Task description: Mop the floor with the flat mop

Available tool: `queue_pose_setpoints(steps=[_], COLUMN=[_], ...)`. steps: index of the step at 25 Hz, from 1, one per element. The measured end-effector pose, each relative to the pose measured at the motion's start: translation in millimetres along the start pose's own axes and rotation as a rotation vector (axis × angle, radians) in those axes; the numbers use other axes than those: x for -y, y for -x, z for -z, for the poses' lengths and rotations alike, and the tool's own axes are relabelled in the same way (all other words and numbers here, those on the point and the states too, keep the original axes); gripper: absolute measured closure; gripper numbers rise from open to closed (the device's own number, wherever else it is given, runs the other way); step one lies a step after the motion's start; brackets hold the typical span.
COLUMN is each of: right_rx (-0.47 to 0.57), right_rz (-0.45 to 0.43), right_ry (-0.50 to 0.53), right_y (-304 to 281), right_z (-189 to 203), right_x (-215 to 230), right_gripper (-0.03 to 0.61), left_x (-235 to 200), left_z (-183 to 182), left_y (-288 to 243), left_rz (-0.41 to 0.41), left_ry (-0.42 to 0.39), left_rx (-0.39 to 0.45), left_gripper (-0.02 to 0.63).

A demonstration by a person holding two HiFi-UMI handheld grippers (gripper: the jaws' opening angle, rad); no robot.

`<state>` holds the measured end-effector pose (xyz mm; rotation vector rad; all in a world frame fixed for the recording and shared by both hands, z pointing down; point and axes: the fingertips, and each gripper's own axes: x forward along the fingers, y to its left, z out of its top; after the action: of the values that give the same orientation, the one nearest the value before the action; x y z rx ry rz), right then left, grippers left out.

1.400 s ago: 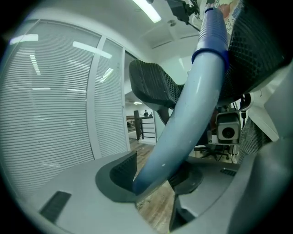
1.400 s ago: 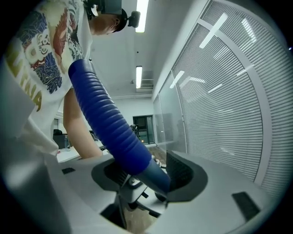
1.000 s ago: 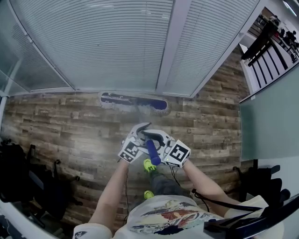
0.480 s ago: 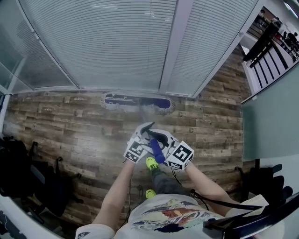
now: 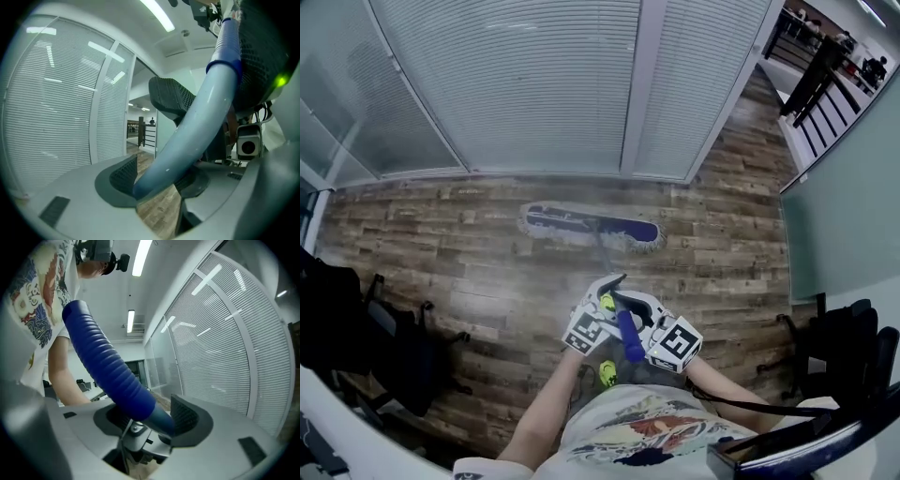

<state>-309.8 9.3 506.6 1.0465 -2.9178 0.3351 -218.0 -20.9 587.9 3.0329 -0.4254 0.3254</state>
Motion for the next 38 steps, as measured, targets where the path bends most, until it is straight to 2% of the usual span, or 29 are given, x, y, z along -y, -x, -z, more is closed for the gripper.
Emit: queue_pose_setpoints(steps=[3,7,10,13,15,20,25,29,38], right_rx=[0.000,-0.017,-0.019,-0.016,0.007,0.080,0.095,0.048,0.055], right_rz=[-0.005,0.004,0.011,0.055,0.097,0.157,0.176,0.157,0.134], right_ry=[0.015,0.005,0.007,-0.022,-0.008,0.149,0.162,0.183,0.169], right_y=[22.2,52.9,61.5,67.0,69.2,67.9,61.6,47.2,-3.9], right_z=[1.9,4.7,10.7,16.4,15.7,1.1,-0.8,-3.1,-30.3], right_x=[-52.6,-96.3,-111.2,-104.2,-92.7,-66.8,-24.7,30.3,193.6], right_gripper=[0.344,0.344,0.344,0.344,0.345,0.371,0.388,0.388,0.388], left_x=[50.0,102.6,119.4,122.4,121.4,111.9,85.0,40.3,-98.7], left_z=[-1.7,-4.8,-0.1,3.7,3.2,-6.0,-6.0,-9.6,-25.0], left_y=[31.0,50.1,57.8,50.3,41.9,26.0,-4.9,-41.9,-147.3], left_rz=[0.001,0.019,0.029,0.058,0.077,0.098,0.134,0.135,0.120], left_ry=[0.021,0.034,0.026,-0.001,-0.013,-0.023,-0.056,-0.060,-0.084], left_rx=[0.006,0.013,0.011,-0.004,-0.010,0.018,0.012,-0.004,-0.044], left_gripper=[0.431,0.431,0.431,0.430,0.430,0.430,0.425,0.423,0.423])
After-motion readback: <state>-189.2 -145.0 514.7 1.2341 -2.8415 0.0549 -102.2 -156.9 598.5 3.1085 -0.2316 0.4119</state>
